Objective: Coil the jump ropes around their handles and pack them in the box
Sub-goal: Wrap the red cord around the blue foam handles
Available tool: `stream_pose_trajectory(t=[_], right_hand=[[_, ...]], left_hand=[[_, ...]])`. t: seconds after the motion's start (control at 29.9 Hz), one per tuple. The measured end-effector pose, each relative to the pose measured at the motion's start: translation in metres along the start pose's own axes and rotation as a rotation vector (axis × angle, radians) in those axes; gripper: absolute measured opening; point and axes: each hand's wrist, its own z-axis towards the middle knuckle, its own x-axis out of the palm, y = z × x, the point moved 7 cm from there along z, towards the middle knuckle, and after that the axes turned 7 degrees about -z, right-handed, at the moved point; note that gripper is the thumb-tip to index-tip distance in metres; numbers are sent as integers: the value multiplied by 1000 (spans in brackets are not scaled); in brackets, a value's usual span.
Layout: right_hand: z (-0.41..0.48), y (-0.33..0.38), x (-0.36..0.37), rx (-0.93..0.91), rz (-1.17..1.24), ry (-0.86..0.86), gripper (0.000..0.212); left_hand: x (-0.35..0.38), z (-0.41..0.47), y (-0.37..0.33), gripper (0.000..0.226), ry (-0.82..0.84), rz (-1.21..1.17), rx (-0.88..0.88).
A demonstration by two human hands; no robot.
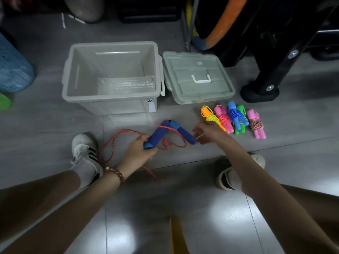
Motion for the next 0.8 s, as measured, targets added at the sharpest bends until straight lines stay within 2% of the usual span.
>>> stream_pose_trajectory(t=[0.07,0.1,0.27,0.33,0.43,0.53,0.67,0.8], right_hand=[[33,-11,-7,-113,-144,-210,10],[51,-18,-3,-172,-243,-246,15],[113,-41,53,-271,-629,-124,64],[124,-47,70,-225,-744,-153,66],[127,-61,75,-49,-899,-191,54],[122,-69,58,39,-784,-203,48],[84,-21,-3,-154,-344,-314,31],[13,46,-41,-438,-489,-227,34]], left_hand=[[-22,2,9,28,-83,114,20],[-28,5,16,31,-82,126,23],[-32,18,32,42,-32,60,40],[-33,22,33,41,-47,47,43],[-39,24,27,38,-61,37,61],[-54,24,21,41,-98,90,79],[-67,18,6,38,-83,256,88],[-68,4,-35,48,42,442,173]])
